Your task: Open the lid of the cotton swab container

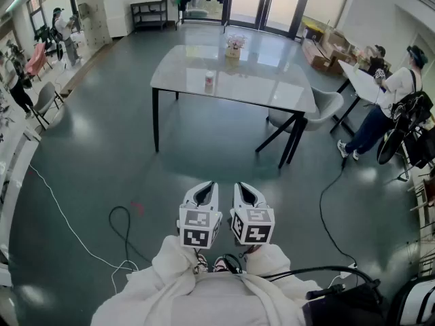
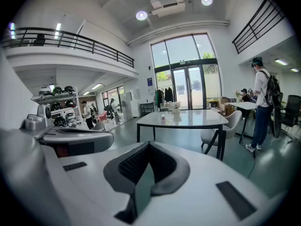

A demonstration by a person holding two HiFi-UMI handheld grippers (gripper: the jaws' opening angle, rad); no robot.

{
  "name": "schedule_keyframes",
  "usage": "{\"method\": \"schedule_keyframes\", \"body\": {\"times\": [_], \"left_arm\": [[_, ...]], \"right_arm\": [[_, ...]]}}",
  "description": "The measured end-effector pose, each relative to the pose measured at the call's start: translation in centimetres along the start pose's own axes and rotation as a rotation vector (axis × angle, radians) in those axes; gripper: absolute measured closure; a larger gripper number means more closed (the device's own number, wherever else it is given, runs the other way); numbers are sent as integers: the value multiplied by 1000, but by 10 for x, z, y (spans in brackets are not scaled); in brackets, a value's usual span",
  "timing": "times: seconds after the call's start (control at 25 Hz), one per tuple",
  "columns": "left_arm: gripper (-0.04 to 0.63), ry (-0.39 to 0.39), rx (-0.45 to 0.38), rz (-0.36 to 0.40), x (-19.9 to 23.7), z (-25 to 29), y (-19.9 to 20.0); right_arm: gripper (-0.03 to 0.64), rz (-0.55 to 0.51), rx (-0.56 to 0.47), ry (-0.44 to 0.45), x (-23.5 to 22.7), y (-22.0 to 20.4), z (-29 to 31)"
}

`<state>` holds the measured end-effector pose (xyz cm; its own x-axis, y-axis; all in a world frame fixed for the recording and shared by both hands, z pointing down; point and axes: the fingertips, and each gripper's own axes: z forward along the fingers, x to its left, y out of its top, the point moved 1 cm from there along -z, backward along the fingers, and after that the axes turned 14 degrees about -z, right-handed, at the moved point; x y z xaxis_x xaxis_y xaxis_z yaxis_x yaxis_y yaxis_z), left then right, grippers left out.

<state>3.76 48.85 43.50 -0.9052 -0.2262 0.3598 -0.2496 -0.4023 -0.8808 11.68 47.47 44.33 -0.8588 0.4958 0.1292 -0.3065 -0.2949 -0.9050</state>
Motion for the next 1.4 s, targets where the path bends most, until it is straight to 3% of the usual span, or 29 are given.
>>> {"method": "schedule_keyframes", "body": {"times": [1.0,1.4], "left_arm": [[589,-16,43,-1,44,5,-6],[589,-11,42,-11,50,41,5]], "right_arm": [[555,64,37,2,26,-8,34],[555,41,30,-8,1,1,59]]}}
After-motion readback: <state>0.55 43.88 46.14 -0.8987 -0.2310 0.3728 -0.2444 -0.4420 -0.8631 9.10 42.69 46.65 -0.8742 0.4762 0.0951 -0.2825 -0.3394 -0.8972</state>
